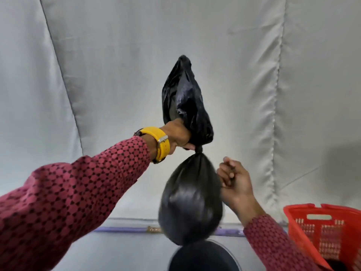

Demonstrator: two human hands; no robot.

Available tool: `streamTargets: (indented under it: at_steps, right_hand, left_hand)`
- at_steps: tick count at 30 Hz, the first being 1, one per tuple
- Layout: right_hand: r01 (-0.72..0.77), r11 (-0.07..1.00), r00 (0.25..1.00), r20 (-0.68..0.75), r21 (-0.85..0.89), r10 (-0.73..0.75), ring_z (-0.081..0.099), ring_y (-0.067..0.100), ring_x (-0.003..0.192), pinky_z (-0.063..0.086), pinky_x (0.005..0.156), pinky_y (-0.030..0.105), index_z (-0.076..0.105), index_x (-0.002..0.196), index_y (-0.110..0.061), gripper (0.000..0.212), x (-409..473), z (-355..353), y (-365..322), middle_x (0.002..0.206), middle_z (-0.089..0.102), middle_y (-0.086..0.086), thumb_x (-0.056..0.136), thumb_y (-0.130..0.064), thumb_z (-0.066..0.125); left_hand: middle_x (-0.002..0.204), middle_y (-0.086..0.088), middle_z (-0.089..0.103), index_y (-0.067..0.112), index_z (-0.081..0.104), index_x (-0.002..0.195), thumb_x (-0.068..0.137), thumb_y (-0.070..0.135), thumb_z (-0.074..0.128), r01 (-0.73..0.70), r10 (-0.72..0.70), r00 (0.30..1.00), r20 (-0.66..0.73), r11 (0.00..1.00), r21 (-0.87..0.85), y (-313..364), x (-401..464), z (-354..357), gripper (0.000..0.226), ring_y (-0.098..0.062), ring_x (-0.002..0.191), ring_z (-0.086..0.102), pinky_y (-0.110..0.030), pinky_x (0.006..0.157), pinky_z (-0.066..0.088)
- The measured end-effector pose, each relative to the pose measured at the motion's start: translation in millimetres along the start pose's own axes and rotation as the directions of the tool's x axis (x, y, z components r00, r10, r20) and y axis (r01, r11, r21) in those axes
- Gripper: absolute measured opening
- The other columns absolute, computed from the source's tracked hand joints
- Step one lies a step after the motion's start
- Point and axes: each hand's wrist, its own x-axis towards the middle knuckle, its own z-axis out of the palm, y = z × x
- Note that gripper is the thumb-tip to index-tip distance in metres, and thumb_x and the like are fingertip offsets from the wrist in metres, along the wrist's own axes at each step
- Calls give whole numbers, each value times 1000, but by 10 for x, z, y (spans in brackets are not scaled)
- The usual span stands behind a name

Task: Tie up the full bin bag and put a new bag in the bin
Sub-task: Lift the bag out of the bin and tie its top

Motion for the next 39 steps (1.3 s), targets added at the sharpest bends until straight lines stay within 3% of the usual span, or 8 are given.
streamTargets:
  at_steps: [5, 10, 14, 21, 25, 29, 35, 39]
  right_hand:
    - [-4, 1000, 983, 182, 29, -1, 11, 10, 43, 14, 42, 23, 58, 73, -13, 8, -190, 176, -228, 53, 17, -6, 80, -14, 55]
    - [-143, 989, 933, 337, 20, 128, 16, 9, 41, 21, 39, 21, 59, 70, -13, 12, -315, 398, 265, 46, 29, -6, 81, -11, 55]
    - [-196, 980, 953, 242, 37, 182, 12, 10, 42, 14, 42, 22, 58, 72, -12, 18, -281, 364, 600, 46, 29, -6, 88, -13, 51]
    - [15, 998, 993, -116, -59, -22, 59, 15, 56, 47, 52, 27, 71, 95, -16, 16, -122, -58, 529, 74, 66, 3, 91, -19, 56]
    - [24, 999, 999, -41, 44, -22, 18, 11, 42, 21, 40, 24, 62, 81, -14, 8, -117, -163, 142, 48, 31, -4, 87, -16, 59]
    - [-34, 999, 989, 144, 8, 33, 14, 9, 42, 20, 40, 22, 64, 75, -13, 8, -242, 38, 150, 50, 19, -6, 83, -15, 64]
    - [-134, 991, 967, 215, -16, 135, 17, 9, 42, 24, 39, 20, 64, 75, -12, 11, -305, 236, 617, 48, 24, -6, 85, -16, 67]
    - [-103, 992, 993, -55, -69, 100, 15, 10, 42, 22, 38, 20, 62, 81, -12, 13, -248, -7, 595, 52, 18, -5, 92, -15, 56]
  left_hand:
    - [116, -19, 72, 2, 68, 117, 65, 9, 83, 48, 0, 984, -176, 963, 265, -153, 40, 292, 54, -34, 111, 68, -42, 95, 56]
    - [124, -18, 66, -3, 61, 118, 82, -4, 67, -128, 82, 983, -166, 949, -287, 111, 62, 585, 37, -34, 111, 65, -47, 96, 56]
    - [110, -6, 65, 14, 62, 114, 95, 1, 53, -200, 179, 980, -91, 863, -464, 332, -1, 580, 24, -14, 81, 64, -26, 67, 63]
    - [113, -11, 68, 7, 64, 121, 90, -4, 58, -158, 150, 987, -52, 942, -297, 3, -17, 321, 34, -20, 83, 68, -28, 65, 62]
    - [129, -23, 64, -5, 58, 129, 82, -3, 68, -25, 21, 994, -105, 999, -40, -229, 116, 175, 49, -37, 116, 65, -43, 94, 57]
    - [124, -14, 69, 6, 65, 126, 74, 27, 82, 82, -1, 981, -192, 904, 418, -280, 69, 264, 59, -31, 118, 64, -34, 100, 51]
    - [116, -12, 70, 7, 67, 112, 86, -7, 62, -90, 40, 991, -127, 908, -409, -23, 67, 584, 29, -20, 89, 71, -38, 77, 64]
    - [107, -5, 68, 21, 65, 100, 91, -8, 56, -105, 109, 994, -19, 878, -467, 103, 11, 559, 31, -12, 78, 66, -22, 62, 63]
